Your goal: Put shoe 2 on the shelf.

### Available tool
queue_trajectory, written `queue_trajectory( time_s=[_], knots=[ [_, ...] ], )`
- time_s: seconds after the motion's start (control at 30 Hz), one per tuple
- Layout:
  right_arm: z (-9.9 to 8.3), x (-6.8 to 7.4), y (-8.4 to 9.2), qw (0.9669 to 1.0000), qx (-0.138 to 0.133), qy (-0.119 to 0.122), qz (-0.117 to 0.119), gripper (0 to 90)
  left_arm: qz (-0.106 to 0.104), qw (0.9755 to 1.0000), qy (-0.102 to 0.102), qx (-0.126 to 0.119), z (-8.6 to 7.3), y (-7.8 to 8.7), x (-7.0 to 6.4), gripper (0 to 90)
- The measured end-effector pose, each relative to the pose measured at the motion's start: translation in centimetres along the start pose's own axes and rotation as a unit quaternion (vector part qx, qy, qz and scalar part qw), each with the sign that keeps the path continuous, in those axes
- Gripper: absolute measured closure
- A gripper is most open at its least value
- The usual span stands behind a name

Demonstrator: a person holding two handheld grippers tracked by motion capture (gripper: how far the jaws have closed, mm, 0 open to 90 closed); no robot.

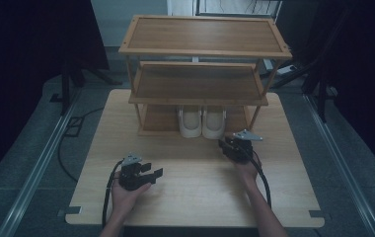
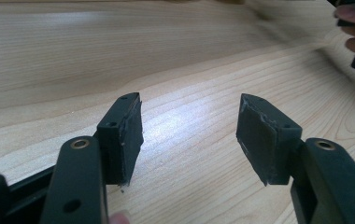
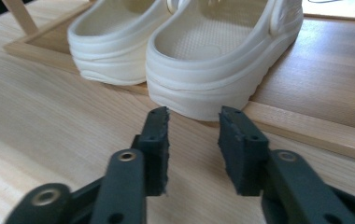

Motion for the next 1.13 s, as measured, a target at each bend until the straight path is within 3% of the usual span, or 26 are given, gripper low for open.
queue_trajectory(
  time_s=[0.27, 0.6, 0.77, 0.97, 1.13],
  knots=[
    [-0.7, -0.2, 3.3, 0.9996, -0.009, 0.008, 0.026, 54.4, 0.003, 1.0, -0.003, 0.005, -0.2, -0.3, 0.0, 40.9],
    [-3.7, -0.1, 8.5, 0.9988, -0.001, 0.016, 0.047, 51.2, 0.005, 0.9999, -0.008, 0.012, -0.6, -0.6, -0.1, 40.6],
    [-5.2, -0.2, 11.2, 0.9984, -0.008, 0.007, 0.055, 50.5, 0.005, 0.9999, -0.009, 0.014, -0.6, -0.7, -0.2, 40.4],
    [-5.2, -0.6, 12.2, 0.9986, -0.026, 0.009, 0.046, 50.2, 0.006, 0.9998, -0.01, 0.013, -0.6, -0.6, -0.1, 40.3],
    [-5.4, -0.8, 12.0, 0.9984, -0.027, 0.037, 0.032, 48.2, 0.006, 0.9999, -0.009, 0.007, -0.3, -0.3, 0.2, 40.2]
  ],
)
Point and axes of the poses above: each handheld gripper's, and its own axes: y roughly backward along the jaws, z roughly out of its top, x roughly to its left, the point moved 10 cm from there along -y, roughly forward along the jaws
